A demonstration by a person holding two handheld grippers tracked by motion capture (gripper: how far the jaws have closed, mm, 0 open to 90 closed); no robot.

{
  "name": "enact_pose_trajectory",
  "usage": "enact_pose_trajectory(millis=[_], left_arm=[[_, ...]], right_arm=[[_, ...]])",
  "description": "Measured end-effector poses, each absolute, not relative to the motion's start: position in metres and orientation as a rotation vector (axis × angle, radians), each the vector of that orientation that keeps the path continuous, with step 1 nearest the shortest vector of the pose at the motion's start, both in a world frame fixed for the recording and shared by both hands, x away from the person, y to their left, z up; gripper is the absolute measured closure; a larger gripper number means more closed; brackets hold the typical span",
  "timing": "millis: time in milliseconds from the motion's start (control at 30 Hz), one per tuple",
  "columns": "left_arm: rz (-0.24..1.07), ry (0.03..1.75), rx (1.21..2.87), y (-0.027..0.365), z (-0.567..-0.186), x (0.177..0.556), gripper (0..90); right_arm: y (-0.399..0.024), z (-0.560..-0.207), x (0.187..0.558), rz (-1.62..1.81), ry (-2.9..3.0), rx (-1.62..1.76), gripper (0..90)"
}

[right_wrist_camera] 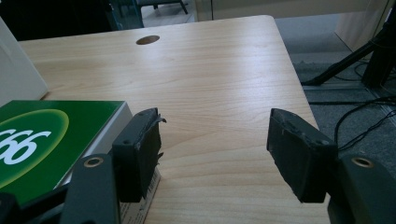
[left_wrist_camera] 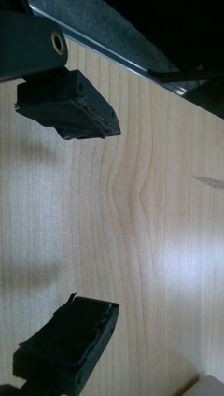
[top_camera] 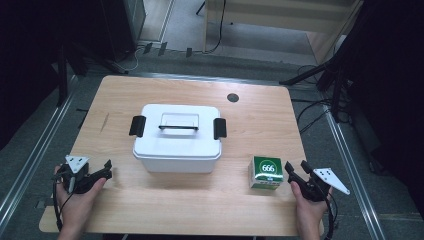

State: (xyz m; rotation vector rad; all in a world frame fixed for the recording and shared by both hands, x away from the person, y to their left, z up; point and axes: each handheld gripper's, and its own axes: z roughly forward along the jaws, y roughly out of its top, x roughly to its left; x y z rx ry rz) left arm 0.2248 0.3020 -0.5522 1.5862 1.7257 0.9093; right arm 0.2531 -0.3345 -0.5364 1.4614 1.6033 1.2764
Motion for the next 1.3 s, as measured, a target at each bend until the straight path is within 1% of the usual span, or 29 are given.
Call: enact_pose_trajectory(millis=[100,267,433,867,1067,1300], left_arm=[[0.909,1.724,1.587,0.302,-0.552,0.225,14.1],[0.906,1.712,1.58,0.302,-0.552,0.223,14.0],[0.914,1.698,1.579,0.301,-0.552,0.222,13.9],[0.91,1.696,1.577,0.302,-0.552,0.222,13.8],[0.911,1.697,1.579,0.302,-0.552,0.222,13.8],[0.911,1.703,1.569,0.303,-0.552,0.221,13.7]], right_arm=[[-0.337,-0.533,0.252,1.283,1.611,1.456,34.7],[-0.332,-0.52,0.249,1.204,1.667,1.353,34.2],[-0.319,-0.499,0.248,1.152,1.754,1.233,32.9],[-0.291,-0.48,0.251,1.074,1.935,1.04,32.5],[-0.28,-0.46,0.262,1.009,2.09,0.905,31.1],[-0.269,-0.448,0.276,0.921,2.272,0.789,30.0]])
